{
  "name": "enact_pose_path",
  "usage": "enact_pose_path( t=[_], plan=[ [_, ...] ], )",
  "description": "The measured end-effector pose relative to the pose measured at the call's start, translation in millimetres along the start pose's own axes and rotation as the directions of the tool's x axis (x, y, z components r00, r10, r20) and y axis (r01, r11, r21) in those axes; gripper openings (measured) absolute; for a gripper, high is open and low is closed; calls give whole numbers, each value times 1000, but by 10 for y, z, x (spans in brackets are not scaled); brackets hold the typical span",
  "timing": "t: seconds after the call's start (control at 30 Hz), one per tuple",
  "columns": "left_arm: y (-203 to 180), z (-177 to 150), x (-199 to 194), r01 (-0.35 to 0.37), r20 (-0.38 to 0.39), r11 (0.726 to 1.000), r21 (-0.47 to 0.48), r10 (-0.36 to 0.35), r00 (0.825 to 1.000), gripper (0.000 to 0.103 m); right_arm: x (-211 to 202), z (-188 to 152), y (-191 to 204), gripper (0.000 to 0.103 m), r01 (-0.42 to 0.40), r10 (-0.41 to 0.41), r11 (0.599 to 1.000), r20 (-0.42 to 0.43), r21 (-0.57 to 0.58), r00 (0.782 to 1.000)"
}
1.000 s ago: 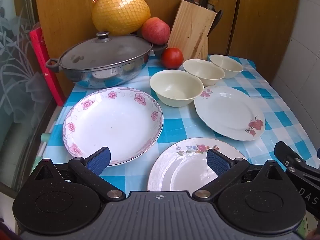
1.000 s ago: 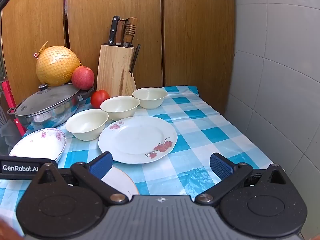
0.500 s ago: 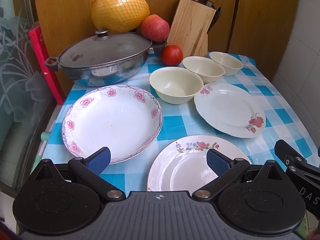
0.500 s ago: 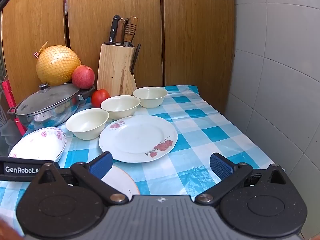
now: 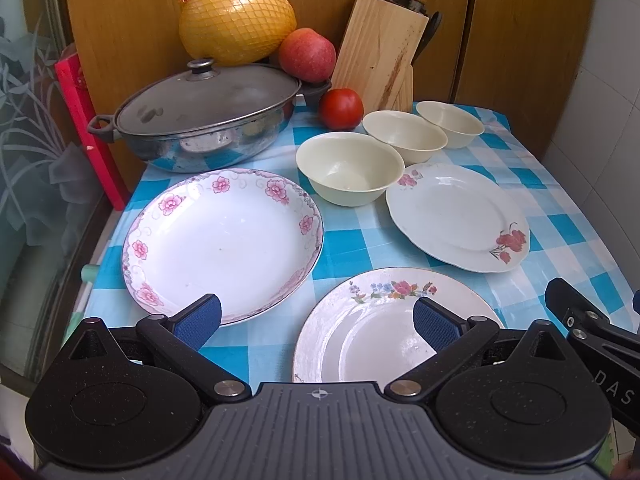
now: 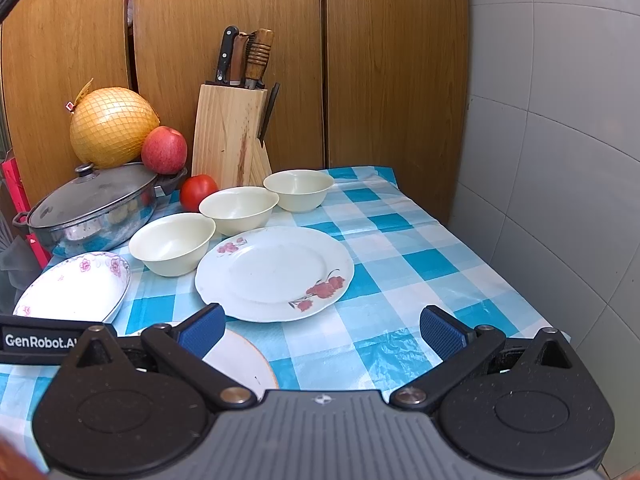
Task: Organize plates and bowls
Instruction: 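Move both grippers toward the plate with the multicolour floral rim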
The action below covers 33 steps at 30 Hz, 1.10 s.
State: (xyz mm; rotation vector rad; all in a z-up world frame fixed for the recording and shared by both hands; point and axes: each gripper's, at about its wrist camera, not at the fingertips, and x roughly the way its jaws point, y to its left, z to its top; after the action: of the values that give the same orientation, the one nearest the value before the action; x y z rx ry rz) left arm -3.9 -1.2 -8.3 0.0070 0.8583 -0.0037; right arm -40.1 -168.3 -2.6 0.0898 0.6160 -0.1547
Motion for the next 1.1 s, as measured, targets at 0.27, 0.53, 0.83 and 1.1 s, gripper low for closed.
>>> enact_pose_path(
  t=[0.27, 0.53, 0.83, 1.1],
  plan=[
    [-11, 14, -17, -1, 0, 1000, 6, 1, 1000, 103, 7, -3, -6, 102, -2, 2, 1000, -4, 5, 1000],
    [-9, 31, -6, -8, -4, 1000, 5, 8, 1000, 103, 7, -7, -3, 102, -1, 1, 1000, -5, 5, 1000],
    [-5, 32, 27, -4, -15, 1000, 10, 5, 1000, 103, 35, -18, 6, 102, 2, -1, 1000, -13, 8, 1000],
    [38, 31, 43, 7, -18, 1000, 4, -6, 1000, 103, 89, -11, 45, 102, -2, 2, 1000, -30, -1, 1000]
  ],
)
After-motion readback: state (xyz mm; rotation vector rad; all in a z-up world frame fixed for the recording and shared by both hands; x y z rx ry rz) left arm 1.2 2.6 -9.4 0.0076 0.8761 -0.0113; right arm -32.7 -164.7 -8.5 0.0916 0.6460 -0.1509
